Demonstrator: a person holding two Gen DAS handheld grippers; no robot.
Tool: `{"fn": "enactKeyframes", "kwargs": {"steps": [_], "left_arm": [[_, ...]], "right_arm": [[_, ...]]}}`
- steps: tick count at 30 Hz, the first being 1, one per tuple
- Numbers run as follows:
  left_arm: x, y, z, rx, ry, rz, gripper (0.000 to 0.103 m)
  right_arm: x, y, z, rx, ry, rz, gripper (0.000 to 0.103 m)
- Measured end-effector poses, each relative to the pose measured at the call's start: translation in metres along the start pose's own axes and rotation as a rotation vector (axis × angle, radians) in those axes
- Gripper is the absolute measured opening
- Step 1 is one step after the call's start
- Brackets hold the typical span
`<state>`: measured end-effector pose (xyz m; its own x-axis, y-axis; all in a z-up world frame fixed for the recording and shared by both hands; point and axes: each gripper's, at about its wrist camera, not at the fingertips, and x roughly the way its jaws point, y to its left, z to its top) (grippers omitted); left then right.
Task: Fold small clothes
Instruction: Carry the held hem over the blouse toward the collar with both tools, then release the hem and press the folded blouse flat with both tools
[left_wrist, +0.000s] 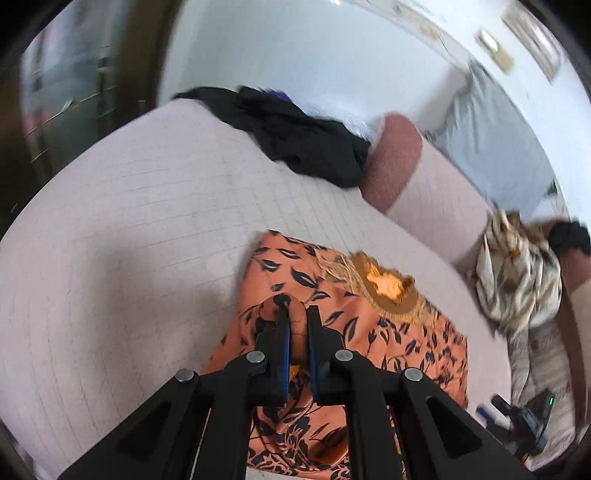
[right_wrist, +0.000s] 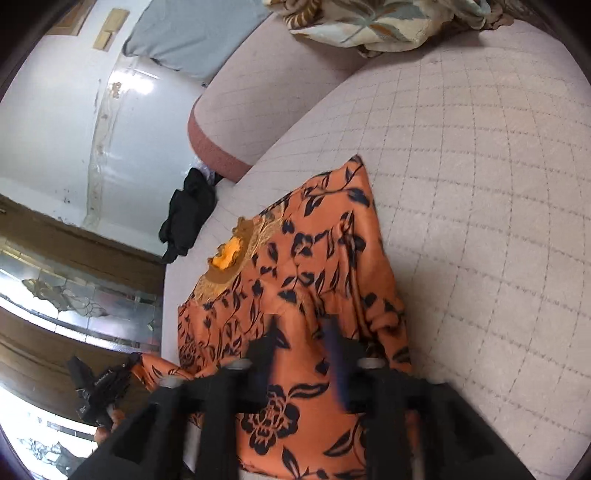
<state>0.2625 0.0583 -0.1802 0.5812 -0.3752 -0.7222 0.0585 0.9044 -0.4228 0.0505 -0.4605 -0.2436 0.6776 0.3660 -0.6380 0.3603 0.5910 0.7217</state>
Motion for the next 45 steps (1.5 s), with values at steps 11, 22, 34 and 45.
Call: {"fn": "enactKeyframes", "kwargs": {"steps": [11, 22, 34, 45], "left_arm": [[-0.005, 0.020, -0.009, -0.049, -0.024, 0.027, 0.008], [0.005, 0.015, 0.031, 0.002, -0.012, 0.058, 0.008], [0.165, -0.001, 0.109, 0.066, 0.074, 0.188, 0.009], [0.062, -0.057, 0.009, 0.148, -0.052, 0.318, 0.075]], "right_arm": [[0.065, 0.043, 0.003, -0.147, 0.013, -0.044, 0.077], [0.044, 0.095, 0.019, -0.344, -0.146, -0.226, 0.011], [0.099, -0.004, 0.131, 0.048, -0.270, -0.221, 0.015], [0.032, -0.001, 0.095, 0.052, -0.409, -0.169, 0.078]]}}
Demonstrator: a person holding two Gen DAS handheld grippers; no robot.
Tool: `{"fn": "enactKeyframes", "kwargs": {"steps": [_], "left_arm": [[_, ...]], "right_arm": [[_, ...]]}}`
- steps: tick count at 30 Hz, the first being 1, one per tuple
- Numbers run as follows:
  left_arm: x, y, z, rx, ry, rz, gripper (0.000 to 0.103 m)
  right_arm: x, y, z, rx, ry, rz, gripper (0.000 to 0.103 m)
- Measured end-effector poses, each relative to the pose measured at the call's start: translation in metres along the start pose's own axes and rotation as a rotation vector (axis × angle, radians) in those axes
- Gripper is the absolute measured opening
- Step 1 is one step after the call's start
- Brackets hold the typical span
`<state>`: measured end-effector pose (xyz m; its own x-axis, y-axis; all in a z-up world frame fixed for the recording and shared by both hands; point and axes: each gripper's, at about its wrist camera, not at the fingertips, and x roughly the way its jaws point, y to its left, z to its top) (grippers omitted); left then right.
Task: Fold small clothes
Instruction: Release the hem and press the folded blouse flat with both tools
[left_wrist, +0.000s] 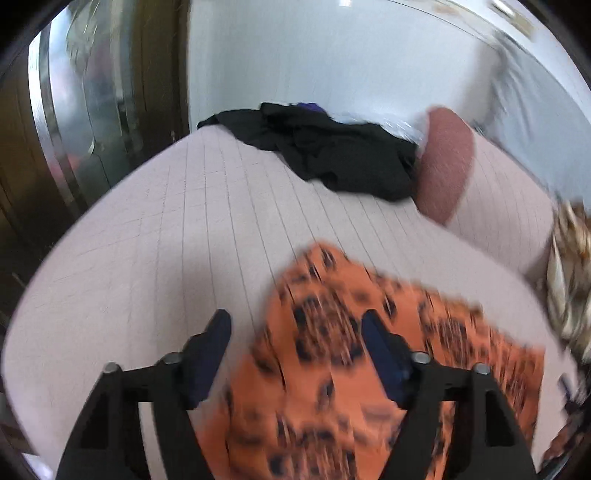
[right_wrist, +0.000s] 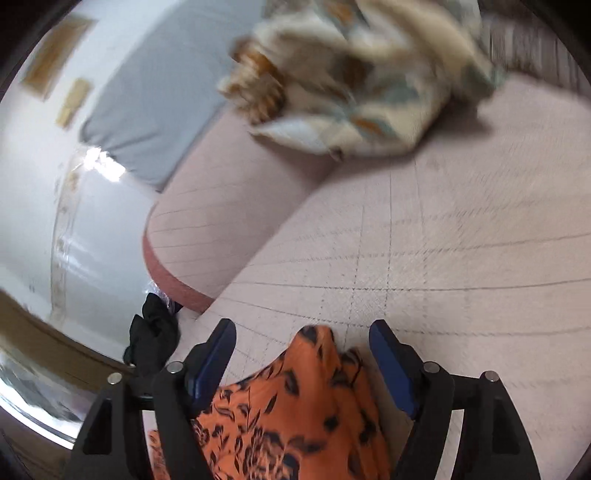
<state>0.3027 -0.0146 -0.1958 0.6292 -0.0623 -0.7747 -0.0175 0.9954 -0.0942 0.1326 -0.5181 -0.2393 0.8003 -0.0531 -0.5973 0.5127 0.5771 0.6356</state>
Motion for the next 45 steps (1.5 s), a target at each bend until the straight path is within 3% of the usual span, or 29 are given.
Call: {"fn": "enactKeyframes", "kwargs": {"steps": [3, 6, 10, 13, 15, 17, 25, 33, 45], "left_arm": [[-0.017, -0.026, -0.038, 0.060, 0.057, 0.034, 0.081], [-0.022, -0.041, -0.066, 0.119, 0.066, 0.040, 0.082], [-0.012, -0.038, -0.090, 0.139, 0.089, 0.095, 0.083], [0.016, -0.033, -0.101, 0.145, 0.164, 0.126, 0.083], [0.026, -0.029, -0.101, 0.142, 0.185, 0.100, 0.084], [0.026, -0.028, -0.100, 0.159, 0.169, 0.093, 0.085], [0.012, -0.030, -0.099, 0.235, 0.093, 0.098, 0.085], [-0.006, -0.043, -0.082, 0.222, 0.001, 0.057, 0.085], [0.005, -0.066, -0.085, 0.251, 0.021, 0.068, 0.085]], "right_arm": [[-0.020, 0.048, -0.040, -0.277, 0.082, -0.072, 0.076], [-0.036, 0.073, -0.085, -0.408, 0.135, -0.081, 0.071], [-0.051, 0.077, -0.138, -0.480, 0.218, -0.116, 0.067], [-0.038, 0.072, -0.163, -0.498, 0.289, -0.174, 0.067], [-0.024, 0.070, -0.178, -0.529, 0.346, -0.238, 0.067], [-0.012, 0.072, -0.189, -0.592, 0.349, -0.301, 0.067], [-0.006, 0.089, -0.198, -0.674, 0.309, -0.371, 0.068], [-0.004, 0.090, -0.200, -0.692, 0.304, -0.384, 0.068], [-0.008, 0.089, -0.200, -0.713, 0.312, -0.358, 0.068]]}}
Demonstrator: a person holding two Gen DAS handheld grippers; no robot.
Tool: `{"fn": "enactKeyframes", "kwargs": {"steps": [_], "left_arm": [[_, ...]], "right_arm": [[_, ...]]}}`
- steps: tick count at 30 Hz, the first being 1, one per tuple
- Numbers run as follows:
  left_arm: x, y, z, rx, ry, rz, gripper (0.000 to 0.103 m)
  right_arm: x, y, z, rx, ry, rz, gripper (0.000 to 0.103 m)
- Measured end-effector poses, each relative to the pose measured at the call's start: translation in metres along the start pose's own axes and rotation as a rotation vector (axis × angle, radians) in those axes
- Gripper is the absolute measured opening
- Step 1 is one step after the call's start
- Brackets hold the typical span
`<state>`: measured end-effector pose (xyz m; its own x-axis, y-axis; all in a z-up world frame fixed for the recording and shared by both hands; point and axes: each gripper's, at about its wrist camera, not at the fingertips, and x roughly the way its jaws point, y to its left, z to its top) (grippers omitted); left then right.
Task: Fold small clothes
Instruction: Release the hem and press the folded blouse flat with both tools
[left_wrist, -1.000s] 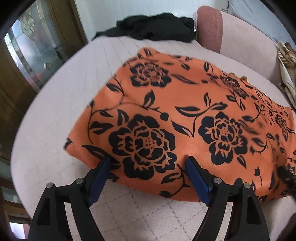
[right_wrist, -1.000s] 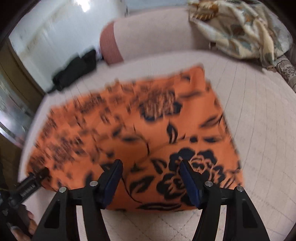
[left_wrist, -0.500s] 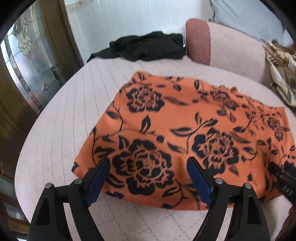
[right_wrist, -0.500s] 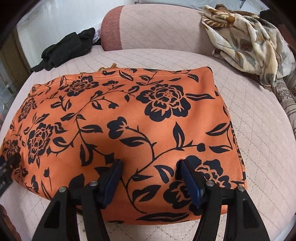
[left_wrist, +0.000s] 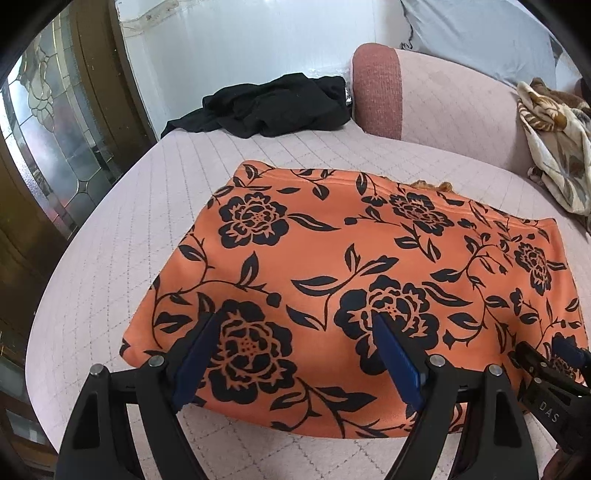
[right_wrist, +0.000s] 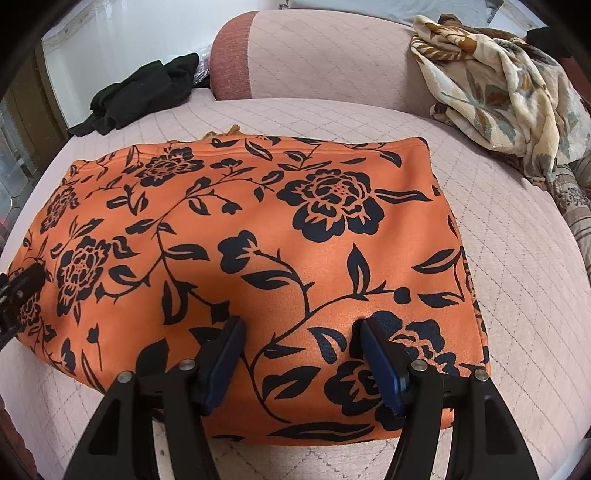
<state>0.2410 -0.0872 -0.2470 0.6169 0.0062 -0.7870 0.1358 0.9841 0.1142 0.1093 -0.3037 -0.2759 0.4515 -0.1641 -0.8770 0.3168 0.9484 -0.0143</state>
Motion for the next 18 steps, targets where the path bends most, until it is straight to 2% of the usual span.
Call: {"fn": "enactKeyframes", "kwargs": {"steps": [4, 7, 9, 10, 13, 16, 18], "left_arm": [[0.022, 0.001, -0.003, 0.004, 0.084, 0.031, 0.085], [0.033, 0.015, 0.001, -0.041, 0.125, 0.017, 0.085], [0.031, 0.025, 0.005, -0.057, 0.117, 0.037, 0.085], [0.031, 0.031, 0.007, -0.063, 0.111, 0.061, 0.085], [0.039, 0.052, 0.010, -0.106, 0.124, 0.105, 0.085], [0.047, 0.067, 0.010, -0.148, 0.141, 0.085, 0.087], [0.049, 0.067, 0.009, -0.129, 0.136, 0.094, 0.087]], "right_arm": [[0.000, -0.002, 0.000, -0.007, 0.000, 0.013, 0.068], [-0.003, -0.009, 0.001, 0.027, -0.008, 0.054, 0.066], [-0.014, -0.024, 0.005, 0.109, -0.051, 0.137, 0.057], [-0.018, -0.030, 0.007, 0.128, -0.074, 0.161, 0.049], [-0.024, -0.033, 0.009, 0.136, -0.121, 0.191, 0.046], [-0.013, -0.020, 0.008, 0.111, -0.074, 0.262, 0.039], [-0.005, -0.005, 0.005, 0.067, -0.039, 0.273, 0.039]]}}
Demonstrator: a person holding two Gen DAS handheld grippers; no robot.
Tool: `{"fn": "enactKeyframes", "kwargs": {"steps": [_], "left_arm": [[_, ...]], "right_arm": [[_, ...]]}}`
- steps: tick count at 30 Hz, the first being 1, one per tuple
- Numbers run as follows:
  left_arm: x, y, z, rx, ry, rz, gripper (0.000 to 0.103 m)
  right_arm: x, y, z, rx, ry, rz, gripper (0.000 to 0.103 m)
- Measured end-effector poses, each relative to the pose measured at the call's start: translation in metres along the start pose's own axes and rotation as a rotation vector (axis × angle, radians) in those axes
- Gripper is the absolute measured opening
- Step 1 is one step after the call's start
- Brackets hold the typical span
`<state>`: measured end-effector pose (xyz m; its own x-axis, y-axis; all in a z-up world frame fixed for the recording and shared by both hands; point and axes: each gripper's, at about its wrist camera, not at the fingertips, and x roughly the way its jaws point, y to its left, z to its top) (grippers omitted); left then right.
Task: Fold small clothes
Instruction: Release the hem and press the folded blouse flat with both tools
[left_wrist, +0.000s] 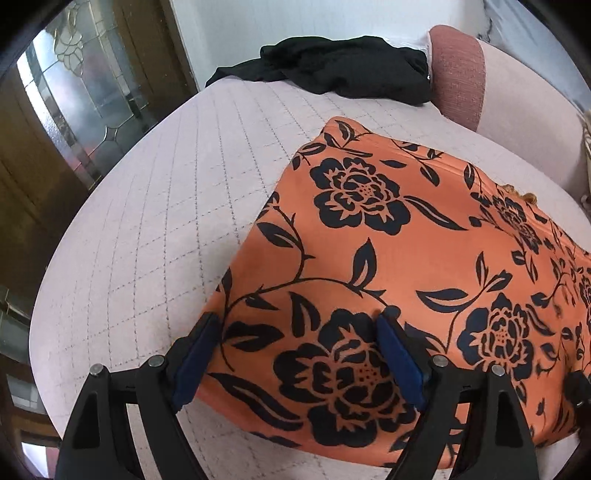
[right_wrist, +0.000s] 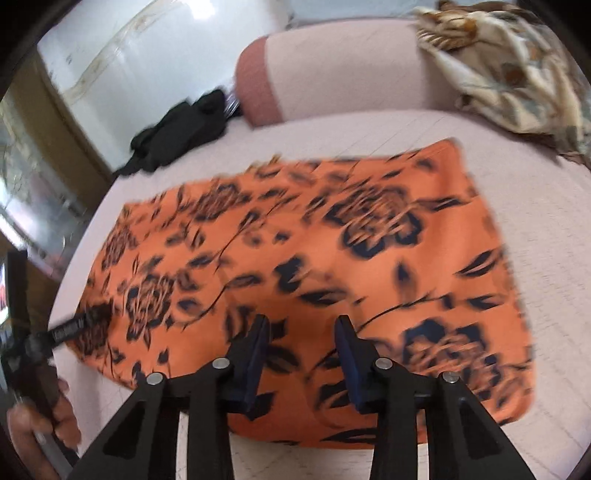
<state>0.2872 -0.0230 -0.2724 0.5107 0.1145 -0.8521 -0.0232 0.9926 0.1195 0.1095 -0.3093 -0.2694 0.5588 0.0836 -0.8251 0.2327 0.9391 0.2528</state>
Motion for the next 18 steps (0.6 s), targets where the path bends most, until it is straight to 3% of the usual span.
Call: {"fn": "enactKeyframes", "kwargs": {"steps": [3, 5, 8, 11, 15, 18], "left_arm": [[-0.003, -0.005, 0.000, 0.042, -0.018, 0.024, 0.087], [-0.010, -0.005, 0.001, 0.034, -0.029, 0.020, 0.087], [-0.018, 0.003, 0.004, 0.010, -0.056, 0.029, 0.087], [-0.017, 0.014, 0.006, 0.005, -0.072, 0.090, 0.087], [-0.003, 0.026, 0.003, -0.004, -0.023, 0.108, 0.087], [0.007, 0.026, 0.000, 0.006, 0.013, 0.099, 0.087]], "right_arm": [[0.011, 0.019, -0.005, -0.116, 0.000, -0.078, 0.039], [0.011, 0.022, -0.004, -0.124, -0.005, -0.090, 0.039], [-0.003, 0.020, 0.001, -0.065, -0.070, 0.002, 0.039], [-0.017, 0.046, 0.002, -0.149, -0.143, 0.073, 0.039], [-0.003, 0.076, -0.011, -0.210, -0.085, 0.121, 0.039], [0.025, 0.089, -0.026, -0.267, 0.020, 0.054, 0.040]]}}
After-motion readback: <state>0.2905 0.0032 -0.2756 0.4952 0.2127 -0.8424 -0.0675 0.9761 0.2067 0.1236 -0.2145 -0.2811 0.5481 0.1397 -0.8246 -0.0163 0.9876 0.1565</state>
